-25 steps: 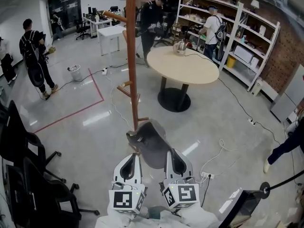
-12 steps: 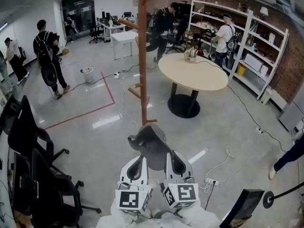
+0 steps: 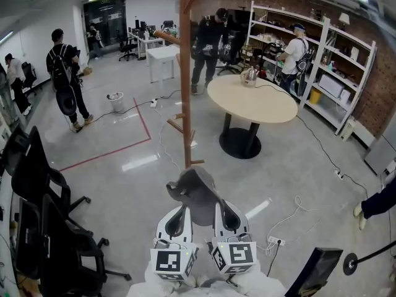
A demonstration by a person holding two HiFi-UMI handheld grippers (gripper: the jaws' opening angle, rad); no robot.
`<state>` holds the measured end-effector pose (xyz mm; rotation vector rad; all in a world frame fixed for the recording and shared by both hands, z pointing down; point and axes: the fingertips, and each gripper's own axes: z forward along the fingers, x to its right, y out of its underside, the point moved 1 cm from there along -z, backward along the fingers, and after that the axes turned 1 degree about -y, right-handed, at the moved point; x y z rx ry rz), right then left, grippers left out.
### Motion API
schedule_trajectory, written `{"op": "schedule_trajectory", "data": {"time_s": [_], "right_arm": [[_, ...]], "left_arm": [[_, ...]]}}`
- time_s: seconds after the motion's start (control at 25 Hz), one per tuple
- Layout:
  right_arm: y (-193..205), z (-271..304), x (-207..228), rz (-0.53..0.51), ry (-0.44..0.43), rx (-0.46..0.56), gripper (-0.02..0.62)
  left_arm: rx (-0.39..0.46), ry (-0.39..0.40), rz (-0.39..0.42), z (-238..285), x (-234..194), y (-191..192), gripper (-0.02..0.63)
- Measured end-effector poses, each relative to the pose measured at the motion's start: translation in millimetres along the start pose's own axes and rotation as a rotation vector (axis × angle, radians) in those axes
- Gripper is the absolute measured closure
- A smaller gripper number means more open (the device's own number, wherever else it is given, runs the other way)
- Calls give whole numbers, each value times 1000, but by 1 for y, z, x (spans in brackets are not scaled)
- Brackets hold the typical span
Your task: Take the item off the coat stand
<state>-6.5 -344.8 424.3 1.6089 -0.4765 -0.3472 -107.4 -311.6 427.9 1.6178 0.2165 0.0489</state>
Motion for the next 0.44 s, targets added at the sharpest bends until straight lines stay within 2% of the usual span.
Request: {"op": "schedule_trajectory", "data": {"time_s": [0.44], "right_arm": [[2,0,1,9,9,1,572]], "left_arm": [[-1,6,1,2,-2,1,606]]}}
